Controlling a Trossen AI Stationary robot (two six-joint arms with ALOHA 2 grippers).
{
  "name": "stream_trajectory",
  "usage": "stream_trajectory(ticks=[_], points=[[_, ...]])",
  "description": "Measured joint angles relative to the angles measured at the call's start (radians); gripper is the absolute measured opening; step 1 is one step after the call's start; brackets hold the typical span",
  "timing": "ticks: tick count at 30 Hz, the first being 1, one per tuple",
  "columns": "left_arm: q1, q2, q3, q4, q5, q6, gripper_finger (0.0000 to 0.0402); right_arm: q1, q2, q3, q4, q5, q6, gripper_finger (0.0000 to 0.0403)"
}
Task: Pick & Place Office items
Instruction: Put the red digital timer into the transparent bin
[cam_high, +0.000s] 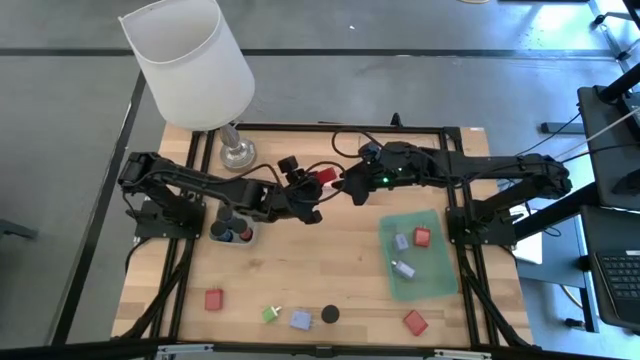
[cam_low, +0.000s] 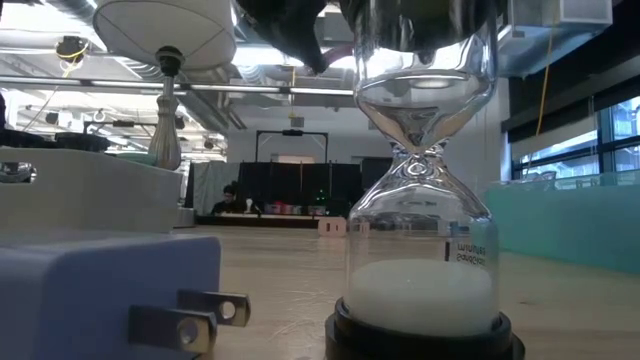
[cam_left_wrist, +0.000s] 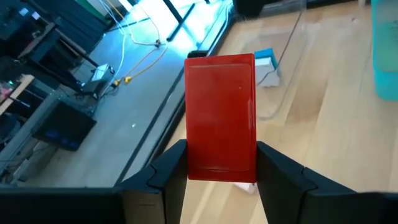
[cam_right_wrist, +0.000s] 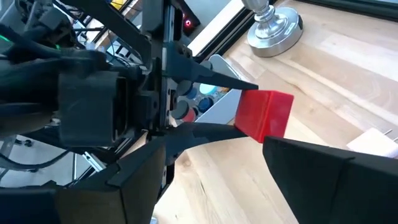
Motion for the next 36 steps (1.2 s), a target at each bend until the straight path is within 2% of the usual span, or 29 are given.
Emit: stream_trajectory(ticks=[9, 17, 25, 31, 36], points=[[-0.005, 0.000, 0.000, 0.039, -0.001, 0.001, 0.0154, -0.001, -0.001, 0.000, -0.010, 0.002, 0.004, 0.0272], [-0.017, -0.001, -0.004, 0.153, 0.017, 0.115, 0.0154, -0.001, -0.007, 0.000, -0.015, 0.008, 0.007, 0.0272], [-0.013, -0.001, -0.004, 0.147, -0.003, 0.106, 0.0154, -0.003, -0.005, 0.001, -0.008, 0.011, 0.003, 0.0272], [-0.029, -0.001, -0.001, -0.003, 0.021, 0.014, 0.0154, -0.018, -0.009, 0.000, -0.017, 0.026, -0.009, 0.0272], [-0.037, -0.001, -0.001, 0.038, 0.000, 0.009, 0.0155, -0.018, -0.010, 0.000, -0.019, 0.030, -0.011, 0.0272]])
